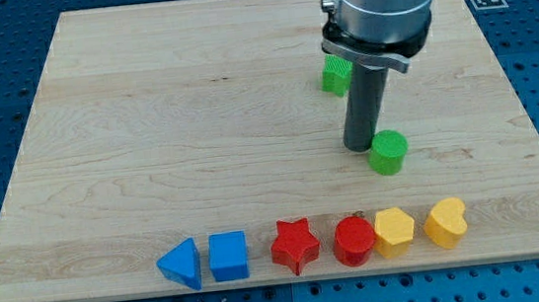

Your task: Push the green circle closer to yellow heart

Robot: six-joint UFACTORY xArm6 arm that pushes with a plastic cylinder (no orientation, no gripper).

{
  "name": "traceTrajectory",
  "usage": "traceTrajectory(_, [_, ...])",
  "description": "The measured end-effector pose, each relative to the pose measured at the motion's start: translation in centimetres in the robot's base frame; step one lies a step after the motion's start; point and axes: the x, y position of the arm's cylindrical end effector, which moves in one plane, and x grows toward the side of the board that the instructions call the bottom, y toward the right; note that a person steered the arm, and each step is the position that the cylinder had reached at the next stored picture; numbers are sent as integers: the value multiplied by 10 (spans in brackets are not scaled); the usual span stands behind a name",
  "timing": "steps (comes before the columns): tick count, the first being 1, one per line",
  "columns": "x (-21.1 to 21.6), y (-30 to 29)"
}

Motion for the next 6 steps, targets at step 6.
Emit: traceTrajectory(6, [19, 77])
